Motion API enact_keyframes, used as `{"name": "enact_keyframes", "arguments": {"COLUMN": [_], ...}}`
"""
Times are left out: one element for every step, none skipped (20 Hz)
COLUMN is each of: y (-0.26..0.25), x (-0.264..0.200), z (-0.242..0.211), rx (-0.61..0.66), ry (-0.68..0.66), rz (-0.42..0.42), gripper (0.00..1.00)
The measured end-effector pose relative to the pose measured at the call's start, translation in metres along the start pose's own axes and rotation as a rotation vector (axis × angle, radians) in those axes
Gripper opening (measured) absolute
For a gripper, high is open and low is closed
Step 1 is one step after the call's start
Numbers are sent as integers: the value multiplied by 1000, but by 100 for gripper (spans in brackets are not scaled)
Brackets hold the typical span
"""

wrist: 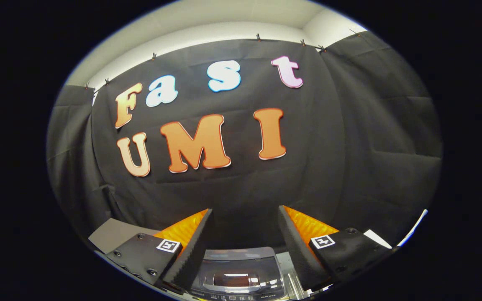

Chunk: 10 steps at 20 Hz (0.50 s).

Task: Put the clothes into the washing machine and then close the washing machine lid.

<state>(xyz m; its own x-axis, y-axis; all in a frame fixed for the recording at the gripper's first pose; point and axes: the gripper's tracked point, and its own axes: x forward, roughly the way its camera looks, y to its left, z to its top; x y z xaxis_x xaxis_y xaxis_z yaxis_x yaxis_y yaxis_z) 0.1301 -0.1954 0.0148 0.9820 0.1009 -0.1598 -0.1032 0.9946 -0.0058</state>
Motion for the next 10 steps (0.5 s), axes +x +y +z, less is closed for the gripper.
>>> {"name": "enact_keyframes", "arguments": {"y": [-3,-4,-5,-6,-7,-8,-9,-9,-9,-9], "x": [-3,-4,-6,-8,-8,-8,-8,-9,-8,-8], "z": [6,9,10,11,11,8,7,6,4,2], "rx": [-2,-2,-2,-1,2,3,4,4,4,4], "ry": [-15,-26,-33,-38,-39,-37,-35,-33,-30,-27], "rz": [-6,-10,-13,-15,-16,-17,-20,-19,-19,-18], "gripper": [98,98,98,98,98,98,98,98,98,98]}}
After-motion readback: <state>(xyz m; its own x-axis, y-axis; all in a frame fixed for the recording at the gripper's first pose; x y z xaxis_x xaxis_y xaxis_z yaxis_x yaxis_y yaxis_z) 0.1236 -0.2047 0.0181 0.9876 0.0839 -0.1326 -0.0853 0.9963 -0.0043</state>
